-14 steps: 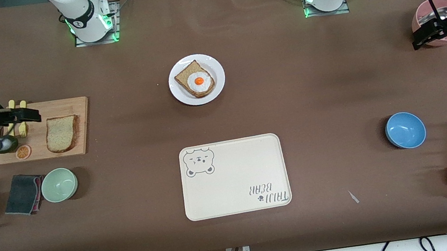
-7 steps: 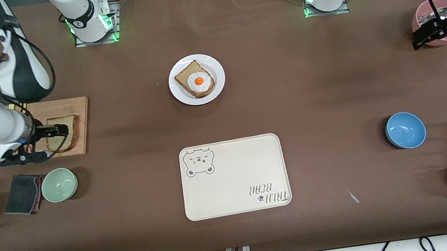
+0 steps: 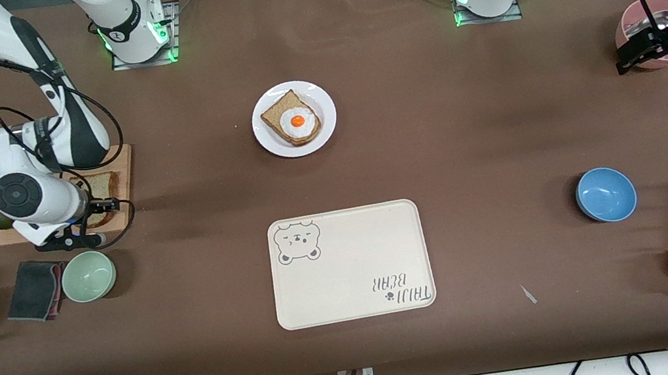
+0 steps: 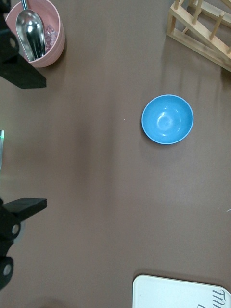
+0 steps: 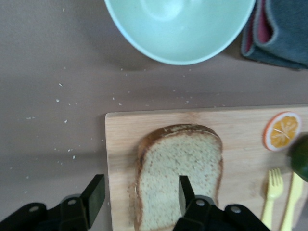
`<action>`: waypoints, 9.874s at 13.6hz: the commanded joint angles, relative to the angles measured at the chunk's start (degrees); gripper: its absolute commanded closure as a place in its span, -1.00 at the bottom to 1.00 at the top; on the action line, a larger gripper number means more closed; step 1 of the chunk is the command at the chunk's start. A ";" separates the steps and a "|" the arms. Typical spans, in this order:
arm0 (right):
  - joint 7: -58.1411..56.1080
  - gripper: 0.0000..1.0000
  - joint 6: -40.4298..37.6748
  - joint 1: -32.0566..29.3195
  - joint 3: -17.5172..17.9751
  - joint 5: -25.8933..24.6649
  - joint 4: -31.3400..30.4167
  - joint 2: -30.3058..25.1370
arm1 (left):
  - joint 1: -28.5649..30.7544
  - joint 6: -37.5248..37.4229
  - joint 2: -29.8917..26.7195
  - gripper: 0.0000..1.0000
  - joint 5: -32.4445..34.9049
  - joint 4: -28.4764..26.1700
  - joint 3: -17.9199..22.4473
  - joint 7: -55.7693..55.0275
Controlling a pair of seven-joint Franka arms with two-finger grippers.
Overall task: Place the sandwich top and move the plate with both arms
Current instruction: 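Reach the right gripper down to the bread slice on the cutting board, then grasp the bread slice with the right gripper and lift it, then carry the bread with the right gripper and lay it on the egg slice, then open the right gripper and withdraw it while the left gripper moves out, then reach the left gripper to the rim of the white plate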
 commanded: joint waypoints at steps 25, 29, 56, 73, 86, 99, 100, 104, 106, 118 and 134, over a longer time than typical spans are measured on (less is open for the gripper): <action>2.91 1.00 10.34 -0.05 -1.35 -6.18 -5.62 2.42 | -0.11 0.33 -0.02 -1.00 1.06 -0.19 0.05 0.51; 2.73 1.00 4.82 0.04 -1.00 -6.18 -1.76 2.51 | -0.20 0.24 -0.02 -1.00 1.05 -0.28 0.05 0.51; 27.59 1.00 -16.83 47.40 -0.56 25.47 26.73 12.61 | -0.20 0.33 0.07 -1.00 1.05 -0.02 0.05 0.51; 33.85 -1.00 -16.11 50.67 -1.17 24.85 28.30 14.21 | -0.28 0.33 0.16 -1.00 1.05 -0.11 0.05 0.51; -5.22 -1.00 -31.66 49.70 -32.34 32.13 30.86 6.64 | -0.63 2.00 1.12 -1.00 1.05 -0.28 0.05 0.25; -23.64 -1.00 -47.93 32.14 -39.00 33.49 42.11 0.24 | -0.72 10.60 2.27 -1.00 -2.02 -5.98 -0.13 -0.37; -23.46 -1.00 -47.76 29.94 -35.14 30.07 42.02 -0.90 | -0.64 12.00 1.40 -1.00 -2.02 -7.82 -0.13 -0.36; -21.53 -1.00 -45.75 16.95 -17.29 20.99 38.78 -6.44 | -0.64 19.65 -3.61 -1.00 -2.02 -18.11 -0.21 -0.19; -21.27 -1.00 -39.97 12.63 -12.71 20.46 32.39 -10.38 | -0.64 21.68 -4.50 -1.00 -2.02 -20.49 -0.21 -0.19; -12.65 -1.00 -32.81 -4.44 5.51 17.73 17.49 -25.25 | -0.72 32.31 -7.23 -1.00 -14.65 -33.49 -3.80 -0.28; -12.83 -1.00 -33.34 -5.06 2.87 18.43 23.91 -20.43 | -0.81 54.81 3.31 -1.00 -60.96 -42.11 -24.46 10.41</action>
